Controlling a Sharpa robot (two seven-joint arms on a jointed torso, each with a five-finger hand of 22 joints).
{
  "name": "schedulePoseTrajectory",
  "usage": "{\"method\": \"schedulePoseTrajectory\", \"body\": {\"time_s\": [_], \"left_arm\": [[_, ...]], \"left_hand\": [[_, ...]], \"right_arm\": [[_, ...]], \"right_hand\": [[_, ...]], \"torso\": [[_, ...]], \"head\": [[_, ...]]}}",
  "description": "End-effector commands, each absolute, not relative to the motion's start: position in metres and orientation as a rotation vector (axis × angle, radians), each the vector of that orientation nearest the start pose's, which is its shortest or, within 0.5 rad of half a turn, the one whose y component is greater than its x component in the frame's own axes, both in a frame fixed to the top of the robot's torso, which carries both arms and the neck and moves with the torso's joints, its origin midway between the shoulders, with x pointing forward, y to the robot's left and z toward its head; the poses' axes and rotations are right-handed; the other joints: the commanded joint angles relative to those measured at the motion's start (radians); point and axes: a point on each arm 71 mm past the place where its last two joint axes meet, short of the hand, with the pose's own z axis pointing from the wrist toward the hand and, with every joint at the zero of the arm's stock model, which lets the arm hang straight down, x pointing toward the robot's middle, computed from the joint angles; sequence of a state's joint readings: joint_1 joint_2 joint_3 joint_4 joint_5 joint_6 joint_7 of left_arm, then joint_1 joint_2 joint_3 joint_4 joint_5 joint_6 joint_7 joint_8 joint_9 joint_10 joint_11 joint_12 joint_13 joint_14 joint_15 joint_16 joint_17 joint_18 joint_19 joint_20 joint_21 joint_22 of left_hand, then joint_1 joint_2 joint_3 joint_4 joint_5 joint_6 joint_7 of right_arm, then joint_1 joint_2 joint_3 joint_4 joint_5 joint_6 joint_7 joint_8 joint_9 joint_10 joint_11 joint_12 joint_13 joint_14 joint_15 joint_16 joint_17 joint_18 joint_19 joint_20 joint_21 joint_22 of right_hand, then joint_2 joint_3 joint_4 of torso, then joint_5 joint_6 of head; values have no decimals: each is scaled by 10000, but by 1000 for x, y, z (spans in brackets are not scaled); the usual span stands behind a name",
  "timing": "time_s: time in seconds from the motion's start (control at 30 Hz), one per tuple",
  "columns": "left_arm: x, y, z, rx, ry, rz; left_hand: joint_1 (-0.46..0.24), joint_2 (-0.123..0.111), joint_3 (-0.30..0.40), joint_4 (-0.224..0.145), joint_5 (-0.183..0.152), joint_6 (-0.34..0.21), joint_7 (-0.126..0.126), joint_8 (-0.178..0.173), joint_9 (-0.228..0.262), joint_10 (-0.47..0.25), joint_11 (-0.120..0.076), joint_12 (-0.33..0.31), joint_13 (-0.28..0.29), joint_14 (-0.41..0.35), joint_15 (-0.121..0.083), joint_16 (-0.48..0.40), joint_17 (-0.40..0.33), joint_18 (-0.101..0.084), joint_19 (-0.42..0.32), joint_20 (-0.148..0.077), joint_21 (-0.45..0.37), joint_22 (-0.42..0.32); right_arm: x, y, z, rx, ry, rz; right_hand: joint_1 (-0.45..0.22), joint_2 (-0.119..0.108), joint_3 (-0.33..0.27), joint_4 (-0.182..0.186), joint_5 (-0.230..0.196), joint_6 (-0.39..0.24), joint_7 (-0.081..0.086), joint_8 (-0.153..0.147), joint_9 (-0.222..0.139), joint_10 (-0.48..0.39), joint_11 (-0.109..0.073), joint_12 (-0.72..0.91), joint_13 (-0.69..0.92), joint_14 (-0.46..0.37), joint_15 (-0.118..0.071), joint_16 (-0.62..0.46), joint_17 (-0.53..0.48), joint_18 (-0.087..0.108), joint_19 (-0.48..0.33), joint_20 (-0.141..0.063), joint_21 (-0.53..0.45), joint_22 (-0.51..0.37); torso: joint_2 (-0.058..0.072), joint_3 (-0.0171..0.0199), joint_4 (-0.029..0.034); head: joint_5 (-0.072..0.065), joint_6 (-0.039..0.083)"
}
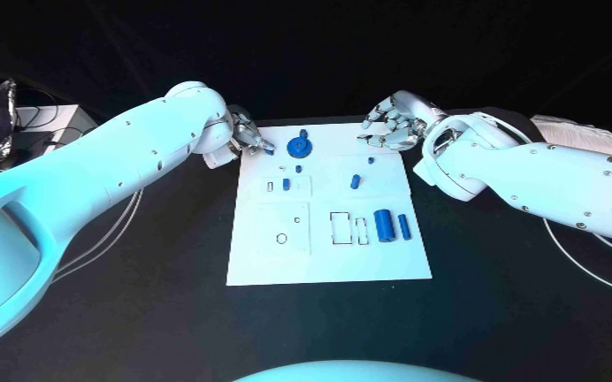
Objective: Assemble the parts on the task board
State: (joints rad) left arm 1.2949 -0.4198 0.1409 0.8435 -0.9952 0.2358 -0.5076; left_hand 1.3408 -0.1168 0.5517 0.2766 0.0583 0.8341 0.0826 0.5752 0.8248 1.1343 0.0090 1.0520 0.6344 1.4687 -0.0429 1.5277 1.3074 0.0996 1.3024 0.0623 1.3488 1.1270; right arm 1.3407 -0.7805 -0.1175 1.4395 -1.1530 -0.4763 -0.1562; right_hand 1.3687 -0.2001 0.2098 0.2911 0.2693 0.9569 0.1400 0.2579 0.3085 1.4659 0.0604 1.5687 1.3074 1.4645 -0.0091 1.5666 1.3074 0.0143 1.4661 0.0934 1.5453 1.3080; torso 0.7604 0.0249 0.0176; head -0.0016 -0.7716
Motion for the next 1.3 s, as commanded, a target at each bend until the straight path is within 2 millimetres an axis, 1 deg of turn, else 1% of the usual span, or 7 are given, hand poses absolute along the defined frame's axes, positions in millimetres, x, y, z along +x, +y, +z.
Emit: {"method": "schedulePoseTrajectory", "body": {"time_s": [0.03,0.07,0.27,0.63,0.7,0.83,1.3], "left_arm": [[605,193,-162,-5109,22016,-4727],[605,193,-162,-5123,22010,-4745],[603,194,-161,-5387,21972,-5034],[587,198,-153,-5514,21965,-5797],[582,199,-150,-5423,21950,-5901],[573,203,-147,-5264,21854,-5959],[543,201,-164,-4608,21943,-5668]], "left_hand": [[170,-196,1164,-324,46,-60,-26,306,187,45,-30,-91,-92,748,-74,69,1873,-16,-62,-38,4,11],[96,-355,1402,-425,28,-111,-29,372,230,71,-27,-101,-107,748,-79,72,1875,-19,-59,-31,11,23],[-418,-609,2754,-1114,89,-214,-44,846,542,208,-58,-173,-174,749,-90,75,1870,-29,-41,-34,45,77],[-1121,-855,3649,-1739,339,-173,-86,1202,747,460,-108,-69,-6,753,-142,74,1860,-44,26,-71,103,171],[-1453,-984,3817,-1920,1045,-63,-135,1318,789,653,-160,30,148,774,-192,92,1896,-72,138,-113,185,314],[-1777,-1049,3952,-2164,1551,43,-200,1416,814,869,-223,122,315,814,-257,132,1980,-110,275,-174,285,493],[-2095,-1089,4100,-2454,2130,224,-275,1494,804,1169,-303,245,559,845,-336,158,2040,-161,457,-251,417,728]], "right_arm": [[521,-206,-143,1631,15636,6677],[521,-206,-143,1633,15637,6671],[521,-207,-143,1646,15639,6640],[521,-210,-143,1673,15635,6591],[521,-210,-143,1683,15633,6576],[522,-211,-143,1695,15630,6552],[523,-213,-144,1728,15651,6521]], "right_hand": [[-112,25,-35,-11,49,-66,21,-16,9,1010,10,-19,2595,1059,-11,36,2617,-70,919,-3,-22,2431],[-112,25,-35,-11,49,-66,21,-16,9,1010,10,-19,2595,1059,-11,36,2617,-70,919,-3,-22,2431],[-113,35,-27,-12,60,-67,20,-13,18,1011,9,-19,2596,1057,-11,34,2609,-69,918,-3,-24,2430],[-113,35,-27,-12,60,-67,20,-13,18,1011,9,-19,2596,1057,-11,34,2609,-69,918,-3,-24,2430],[-113,35,-27,-12,60,-67,20,-13,18,1011,9,-19,2596,1057,-11,34,2609,-69,918,-3,-24,2430],[-113,35,-27,-12,60,-67,20,-13,18,1011,9,-19,2596,1057,-11,34,2609,-69,918,-3,-24,2430],[-113,35,-27,-12,60,-67,20,-13,18,1011,9,-19,2596,1057,-11,34,2609,-69,918,-3,-24,2430]], "torso": [[-2,4,7],[0,2,6],[-6,0,17],[-58,-5,62],[-75,-2,78],[-123,-7,112],[-263,-8,213]], "head": [[0,-9],[3,1],[-40,-13],[35,-31],[40,-47],[56,-64],[98,-166]]}}
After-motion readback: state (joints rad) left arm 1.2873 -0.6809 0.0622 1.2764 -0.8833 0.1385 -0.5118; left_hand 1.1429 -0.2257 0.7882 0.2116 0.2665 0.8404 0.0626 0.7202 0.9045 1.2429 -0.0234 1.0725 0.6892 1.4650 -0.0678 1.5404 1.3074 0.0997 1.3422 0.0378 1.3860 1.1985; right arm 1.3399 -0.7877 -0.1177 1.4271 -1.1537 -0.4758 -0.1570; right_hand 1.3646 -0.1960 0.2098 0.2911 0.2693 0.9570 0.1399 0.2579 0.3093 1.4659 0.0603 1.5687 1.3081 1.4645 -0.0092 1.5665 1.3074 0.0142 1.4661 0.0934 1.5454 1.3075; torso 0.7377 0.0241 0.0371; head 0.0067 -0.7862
